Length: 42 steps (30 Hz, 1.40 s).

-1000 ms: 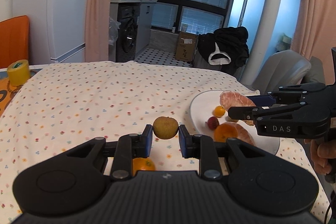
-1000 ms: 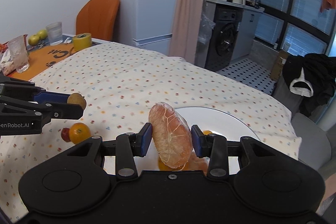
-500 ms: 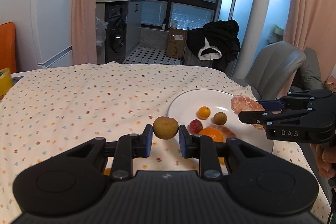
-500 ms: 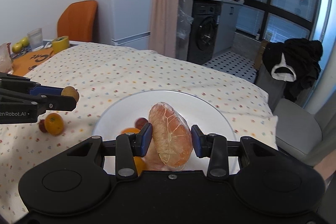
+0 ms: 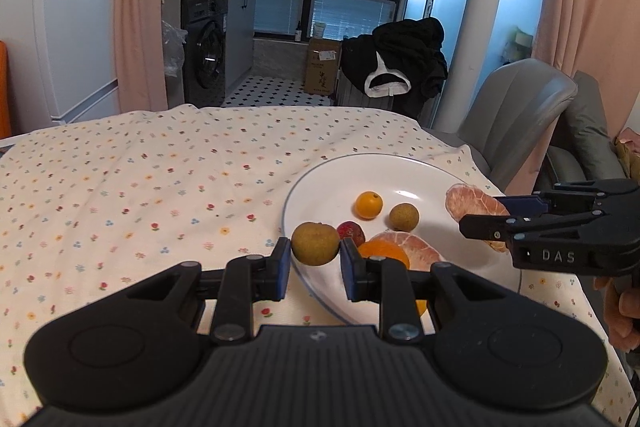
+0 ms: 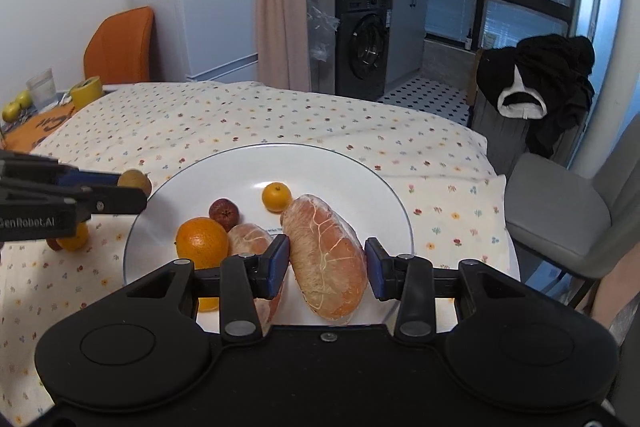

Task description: Organize fruits

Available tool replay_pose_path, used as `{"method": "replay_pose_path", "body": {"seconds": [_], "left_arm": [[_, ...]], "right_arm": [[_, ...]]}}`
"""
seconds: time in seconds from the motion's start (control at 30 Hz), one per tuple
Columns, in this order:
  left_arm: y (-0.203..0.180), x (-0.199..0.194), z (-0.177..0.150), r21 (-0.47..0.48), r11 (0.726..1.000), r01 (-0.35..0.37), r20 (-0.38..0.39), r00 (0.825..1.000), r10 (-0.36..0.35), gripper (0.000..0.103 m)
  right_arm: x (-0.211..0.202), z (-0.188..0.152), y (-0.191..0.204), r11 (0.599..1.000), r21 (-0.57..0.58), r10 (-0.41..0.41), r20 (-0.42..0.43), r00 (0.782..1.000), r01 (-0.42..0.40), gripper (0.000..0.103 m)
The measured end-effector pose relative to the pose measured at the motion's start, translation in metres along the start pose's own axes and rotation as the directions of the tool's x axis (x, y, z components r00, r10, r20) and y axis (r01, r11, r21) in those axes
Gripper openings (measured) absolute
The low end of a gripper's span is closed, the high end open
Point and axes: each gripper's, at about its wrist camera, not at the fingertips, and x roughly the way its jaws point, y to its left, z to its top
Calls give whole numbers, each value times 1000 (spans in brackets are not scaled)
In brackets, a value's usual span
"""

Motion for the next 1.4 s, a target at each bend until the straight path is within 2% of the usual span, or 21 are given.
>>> {"method": "replay_pose_path", "body": {"seconds": [0.07, 0.17, 0.33, 0.4, 0.47, 0.57, 0.7, 0.87, 1.03, 1.4], "left_arm": [[-2, 1, 1, 1, 1000, 12, -2, 1000, -12, 26], [-1, -2, 0, -3, 1000, 16, 5, 1000, -16, 29], [5, -10, 2, -17, 1000, 5, 4, 1000, -5, 31], [7, -16, 2, -14, 1000, -4, 10, 1000, 4, 37], [10, -23, 1, -15, 1000, -16, 20, 1000, 16, 50], [14, -34, 0, -18, 999, -34, 38, 999, 34, 60], [21, -45, -2, -26, 998, -56, 42, 997, 58, 65], [32, -63, -6, -43, 996, -83, 61, 994, 86, 77], [42, -81, -9, -49, 994, -96, 74, 992, 99, 82], [60, -114, -23, -64, 991, -119, 101, 987, 125, 83]], "right_arm": [[0, 0, -7, 999, 40, 4, 11, 1000, -5, 50], [-8, 3, -12, 998, 57, -21, 42, 999, 19, 56], [-21, 9, -14, 997, 76, -26, 80, 996, 20, 58], [-26, 10, -12, 997, 81, -19, 94, 995, 11, 63], [-29, 11, -9, 996, 86, -11, 105, 994, 2, 69], [-32, 10, -2, 996, 85, 0, 109, 994, -10, 71], [-34, 7, 9, 996, 86, 18, 105, 994, -27, 76], [-43, 4, 21, 995, 89, 32, 118, 992, -42, 88], [-49, 0, 35, 995, 82, 42, 126, 991, -52, 94], [-60, -9, 69, 996, 52, 62, 148, 987, -70, 101]]}}
